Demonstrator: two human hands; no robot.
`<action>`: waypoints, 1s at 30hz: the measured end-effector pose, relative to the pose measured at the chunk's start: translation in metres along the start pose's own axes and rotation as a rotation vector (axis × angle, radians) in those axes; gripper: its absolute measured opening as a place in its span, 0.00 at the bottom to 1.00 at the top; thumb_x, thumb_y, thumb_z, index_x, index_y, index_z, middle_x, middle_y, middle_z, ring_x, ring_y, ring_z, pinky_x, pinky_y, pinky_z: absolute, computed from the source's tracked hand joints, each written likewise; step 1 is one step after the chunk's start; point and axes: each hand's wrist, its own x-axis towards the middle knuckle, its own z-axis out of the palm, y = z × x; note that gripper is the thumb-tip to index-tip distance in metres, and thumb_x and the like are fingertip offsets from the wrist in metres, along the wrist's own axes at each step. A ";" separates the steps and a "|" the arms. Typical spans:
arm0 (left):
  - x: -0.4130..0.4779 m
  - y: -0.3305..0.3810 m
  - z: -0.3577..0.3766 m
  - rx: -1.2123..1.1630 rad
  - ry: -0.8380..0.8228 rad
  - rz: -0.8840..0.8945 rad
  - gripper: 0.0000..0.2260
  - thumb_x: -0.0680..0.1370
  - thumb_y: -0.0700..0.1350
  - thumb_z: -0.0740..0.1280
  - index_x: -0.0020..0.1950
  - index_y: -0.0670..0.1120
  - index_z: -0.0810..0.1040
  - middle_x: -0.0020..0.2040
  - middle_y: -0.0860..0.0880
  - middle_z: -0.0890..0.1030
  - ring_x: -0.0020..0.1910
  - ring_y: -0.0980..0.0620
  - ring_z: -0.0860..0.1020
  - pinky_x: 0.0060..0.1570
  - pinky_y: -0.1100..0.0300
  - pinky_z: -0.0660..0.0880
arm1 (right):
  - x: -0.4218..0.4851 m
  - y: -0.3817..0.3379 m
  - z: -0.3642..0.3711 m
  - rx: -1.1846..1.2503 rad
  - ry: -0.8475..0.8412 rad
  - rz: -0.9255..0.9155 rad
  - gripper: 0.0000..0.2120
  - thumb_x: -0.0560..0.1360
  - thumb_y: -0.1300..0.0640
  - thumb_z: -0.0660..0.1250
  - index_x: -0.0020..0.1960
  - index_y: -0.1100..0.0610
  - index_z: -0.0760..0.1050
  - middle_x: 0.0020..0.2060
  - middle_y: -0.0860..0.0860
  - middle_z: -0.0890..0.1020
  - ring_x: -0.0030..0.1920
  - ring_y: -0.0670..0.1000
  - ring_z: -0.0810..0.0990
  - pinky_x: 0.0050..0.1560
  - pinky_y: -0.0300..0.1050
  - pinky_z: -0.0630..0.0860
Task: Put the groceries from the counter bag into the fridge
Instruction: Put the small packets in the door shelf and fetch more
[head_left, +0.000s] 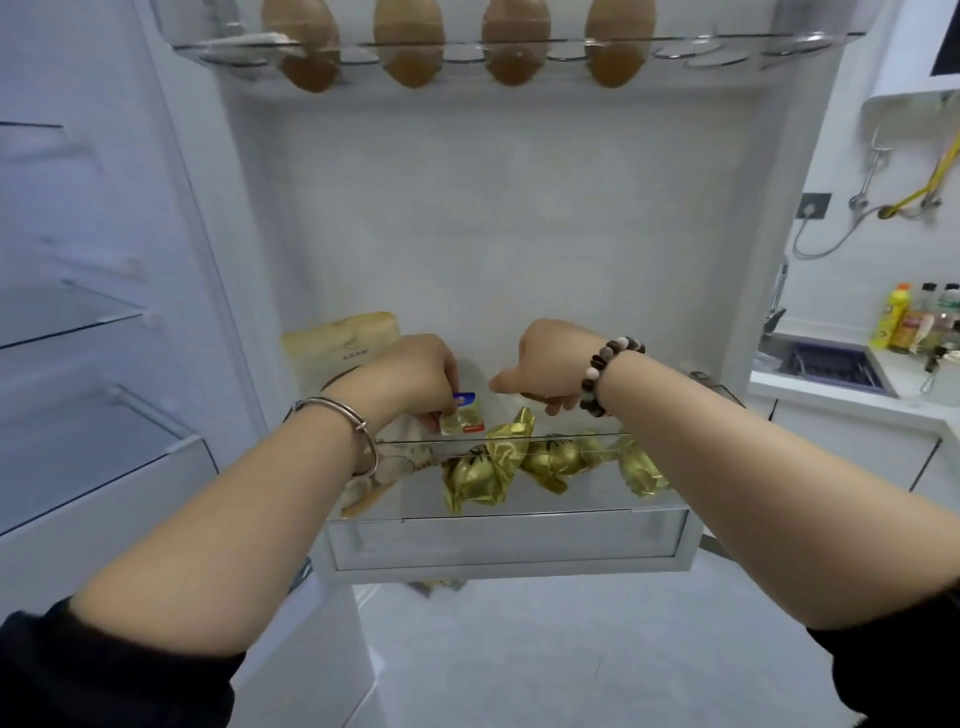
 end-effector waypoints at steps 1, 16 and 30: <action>0.000 -0.001 0.001 0.020 -0.010 0.005 0.04 0.75 0.35 0.68 0.48 0.39 0.80 0.33 0.45 0.80 0.27 0.53 0.80 0.16 0.70 0.65 | 0.001 -0.003 0.001 -0.019 0.001 0.003 0.22 0.75 0.44 0.63 0.31 0.59 0.68 0.25 0.54 0.76 0.29 0.56 0.78 0.35 0.45 0.78; 0.001 -0.023 -0.002 0.098 -0.024 0.140 0.03 0.74 0.37 0.70 0.45 0.44 0.80 0.46 0.46 0.82 0.32 0.54 0.82 0.33 0.66 0.77 | 0.010 -0.018 0.014 -0.329 -0.001 -0.172 0.20 0.73 0.43 0.66 0.33 0.58 0.68 0.29 0.51 0.72 0.30 0.51 0.72 0.29 0.40 0.67; -0.008 -0.019 0.001 -0.159 -0.342 0.085 0.03 0.75 0.39 0.69 0.45 0.43 0.83 0.42 0.48 0.85 0.44 0.49 0.84 0.54 0.57 0.79 | -0.003 0.001 0.012 -0.156 0.013 -0.012 0.24 0.74 0.41 0.65 0.31 0.59 0.68 0.28 0.52 0.75 0.28 0.52 0.74 0.33 0.41 0.73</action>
